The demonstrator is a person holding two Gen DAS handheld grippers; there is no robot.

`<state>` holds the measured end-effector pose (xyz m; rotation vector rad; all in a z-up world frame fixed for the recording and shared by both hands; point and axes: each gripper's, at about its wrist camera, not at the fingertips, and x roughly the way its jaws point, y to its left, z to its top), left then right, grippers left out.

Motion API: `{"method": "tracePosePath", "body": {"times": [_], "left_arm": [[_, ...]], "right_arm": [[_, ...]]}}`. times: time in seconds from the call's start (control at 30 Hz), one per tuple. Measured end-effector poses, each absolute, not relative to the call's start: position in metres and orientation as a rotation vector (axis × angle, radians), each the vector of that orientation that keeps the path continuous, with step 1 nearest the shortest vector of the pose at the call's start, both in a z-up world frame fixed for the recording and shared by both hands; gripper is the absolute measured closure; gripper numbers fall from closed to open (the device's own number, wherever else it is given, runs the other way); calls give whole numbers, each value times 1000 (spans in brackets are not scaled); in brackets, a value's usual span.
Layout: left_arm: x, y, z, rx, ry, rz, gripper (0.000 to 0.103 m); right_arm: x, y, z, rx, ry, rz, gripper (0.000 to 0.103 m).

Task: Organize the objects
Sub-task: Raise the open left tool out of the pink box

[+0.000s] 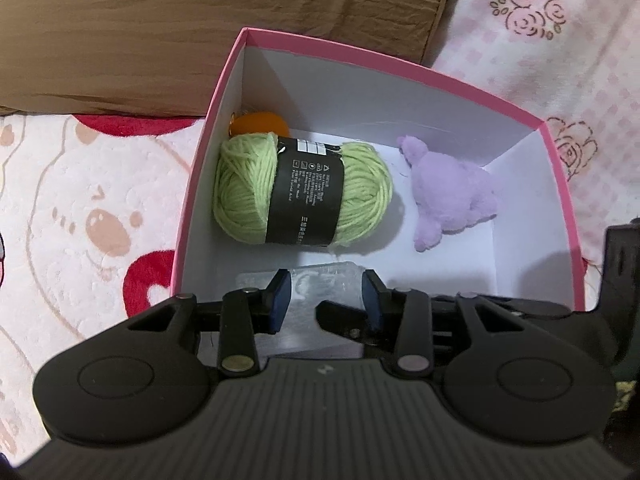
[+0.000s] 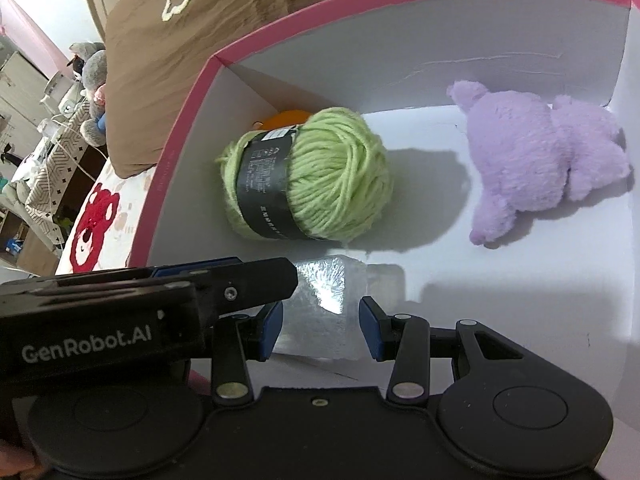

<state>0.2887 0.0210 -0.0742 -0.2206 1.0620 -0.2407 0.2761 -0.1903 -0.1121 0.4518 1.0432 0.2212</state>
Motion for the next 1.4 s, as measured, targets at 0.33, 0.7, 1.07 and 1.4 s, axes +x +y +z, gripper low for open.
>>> {"method": "tracePosePath", "body": {"times": [0.33, 0.7, 1.07, 1.4], "left_arm": [[272, 25, -51, -209, 1047, -252, 62], [240, 28, -1, -185, 992, -269, 61], [204, 13, 46, -82, 936, -333, 50], [175, 8, 70, -94, 946, -380, 34]], "right_arm": [[240, -196, -61, 306, 926, 228, 54], [194, -194, -8, 132, 827, 215, 46], [159, -189, 35, 49, 775, 234, 39], [119, -185, 57, -17, 729, 219, 24]]}}
